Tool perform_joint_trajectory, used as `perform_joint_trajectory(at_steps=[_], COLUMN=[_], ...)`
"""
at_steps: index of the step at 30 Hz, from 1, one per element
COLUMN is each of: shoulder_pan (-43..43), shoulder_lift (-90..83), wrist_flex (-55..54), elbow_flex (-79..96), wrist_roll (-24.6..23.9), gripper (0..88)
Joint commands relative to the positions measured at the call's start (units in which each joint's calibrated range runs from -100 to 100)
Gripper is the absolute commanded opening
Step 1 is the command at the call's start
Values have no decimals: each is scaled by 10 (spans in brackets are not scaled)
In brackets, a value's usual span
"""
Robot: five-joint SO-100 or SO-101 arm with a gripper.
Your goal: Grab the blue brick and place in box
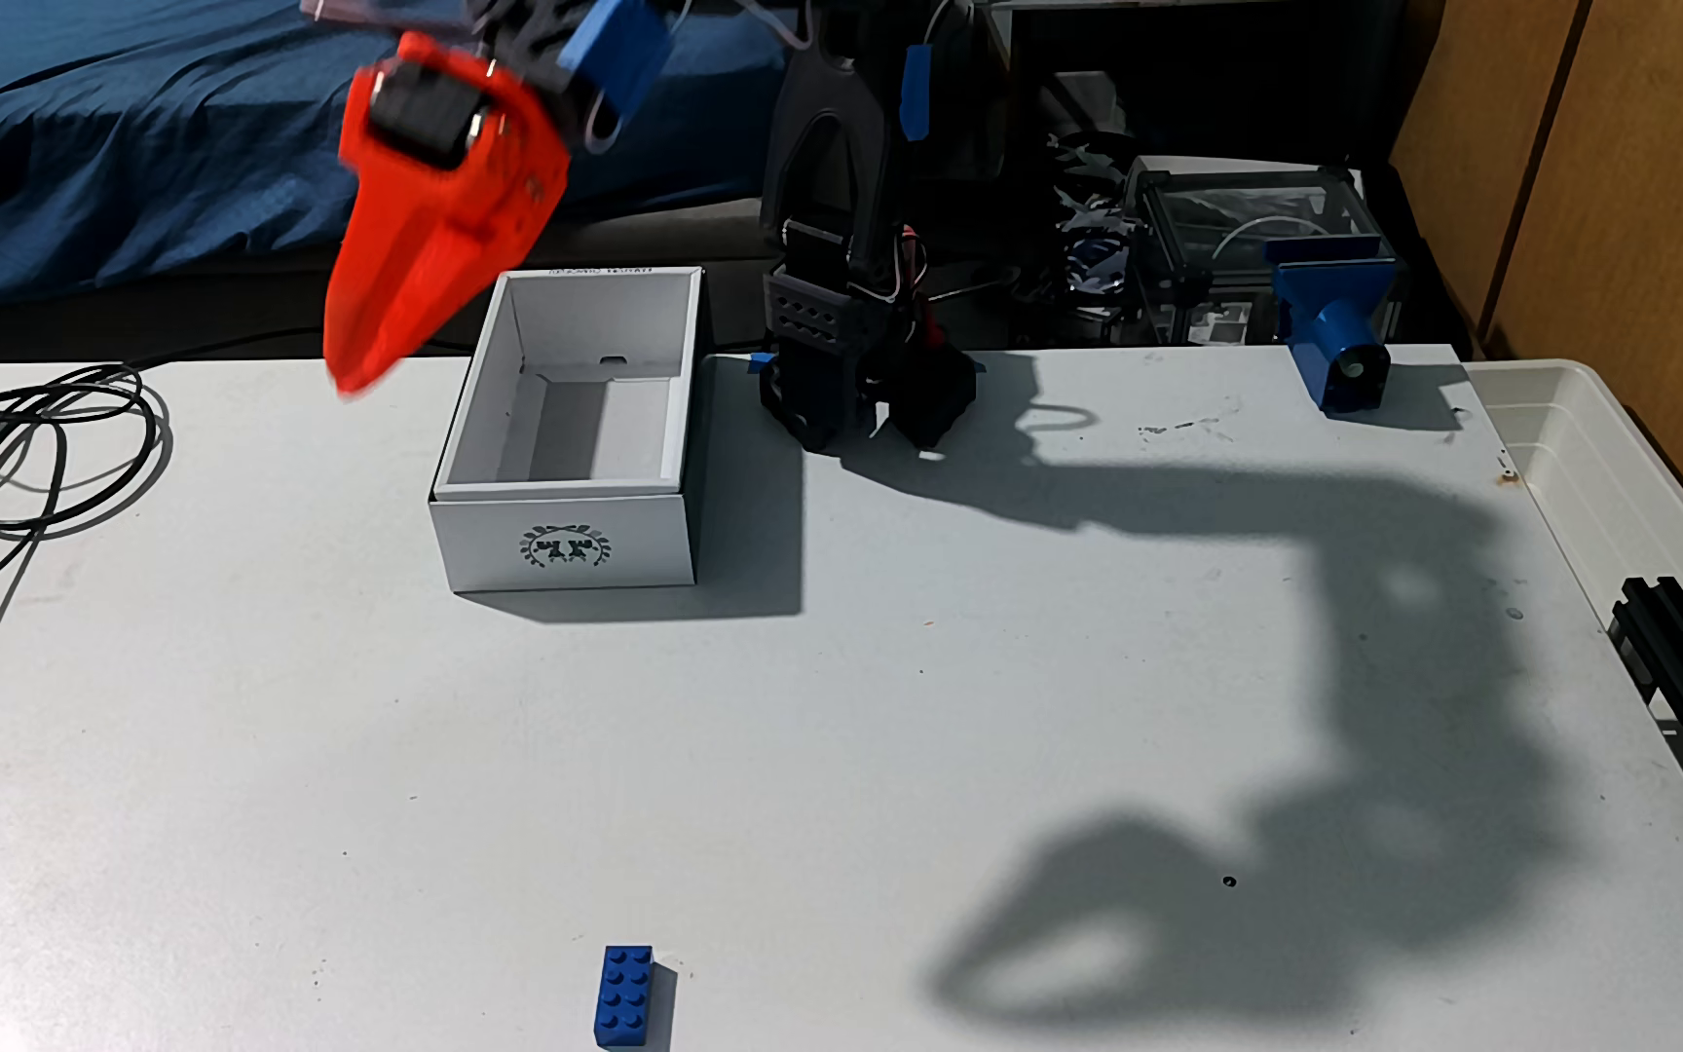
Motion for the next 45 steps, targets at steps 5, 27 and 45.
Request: perform_joint_trajectory(at_steps=[5, 27, 45], shoulder_pan=[-1, -19, -13], shoulder_lift=[55, 82, 86], wrist_flex=[2, -6, 0], elbow_flex=[-26, -27, 5], wrist_roll=[58, 282, 443], gripper=[9, 9, 9])
